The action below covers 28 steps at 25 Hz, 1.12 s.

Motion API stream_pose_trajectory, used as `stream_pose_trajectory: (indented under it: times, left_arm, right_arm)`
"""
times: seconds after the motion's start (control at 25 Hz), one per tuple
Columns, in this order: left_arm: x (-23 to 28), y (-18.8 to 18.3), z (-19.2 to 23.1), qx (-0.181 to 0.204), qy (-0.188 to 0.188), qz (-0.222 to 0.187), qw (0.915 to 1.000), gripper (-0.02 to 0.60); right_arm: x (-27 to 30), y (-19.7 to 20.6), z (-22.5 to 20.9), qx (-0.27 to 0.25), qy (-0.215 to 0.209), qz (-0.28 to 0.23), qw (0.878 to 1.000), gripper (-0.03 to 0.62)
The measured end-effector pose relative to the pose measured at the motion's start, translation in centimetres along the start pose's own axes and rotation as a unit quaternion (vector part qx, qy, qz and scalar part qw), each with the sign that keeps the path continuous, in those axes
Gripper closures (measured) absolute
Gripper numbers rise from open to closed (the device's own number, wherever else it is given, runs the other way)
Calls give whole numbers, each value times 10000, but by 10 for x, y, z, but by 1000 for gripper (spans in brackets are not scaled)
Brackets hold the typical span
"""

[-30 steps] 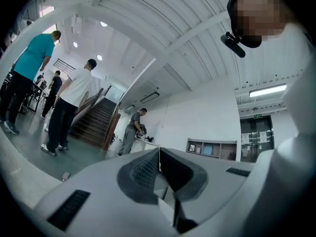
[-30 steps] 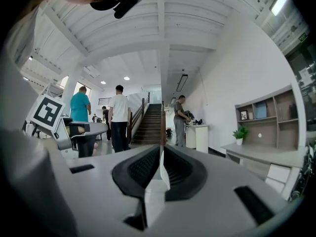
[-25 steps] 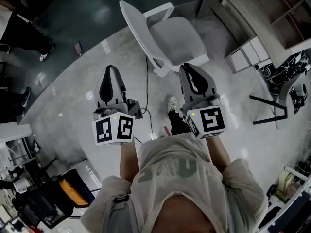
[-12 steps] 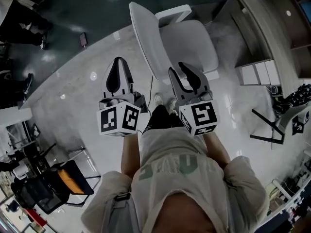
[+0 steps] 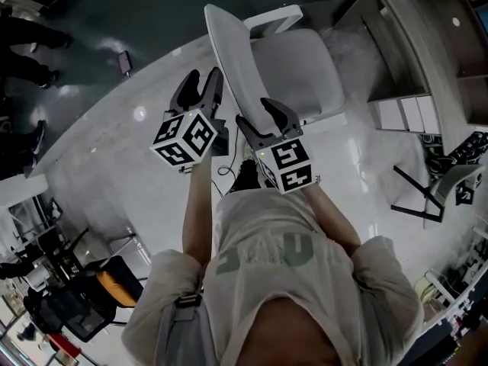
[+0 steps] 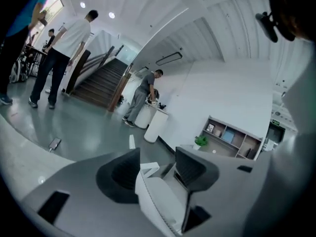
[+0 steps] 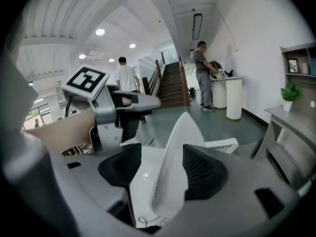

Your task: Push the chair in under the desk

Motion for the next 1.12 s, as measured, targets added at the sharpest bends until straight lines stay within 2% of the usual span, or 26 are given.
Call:
stream_pose_trajectory:
  times: [0.16,0.44,0.6,0.68,0.76,1.12]
  left_arm:
    - [43,21,31,-180,17,694,9974,367]
    - [94,50,59,-413,215,1555,9867,367]
    - [113,60,62,-293,133,1912,9810,367]
    - [117,61,62,-157,-36,1946,9808,382]
    - [119,59,57,-179,-165,1922,9811,390]
    - [153,82,15,-312,-199,1882,9814,394]
  right_arm:
    - [41,32,7,-203,20,693,9974,344]
    - [91,65,2,-165,436,1293,9905,344]
    - [103,72,-1,34,212,1638,9863,345]
    - [101,73,-1,304,76,1732,9844,368]
    - [97,72,-4,498,-6,1676,9846,410]
    - [74,83,-56,406,51,1582,9866,451]
Point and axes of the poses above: the fingertips, and each gripper's own axes: x forward along the fingers, z to its left, y out of its underside, the point moved 7 cm from there along -x, backward along the fingers, and after that the axes turned 4 degrees about -x, right-handed, at the moved point
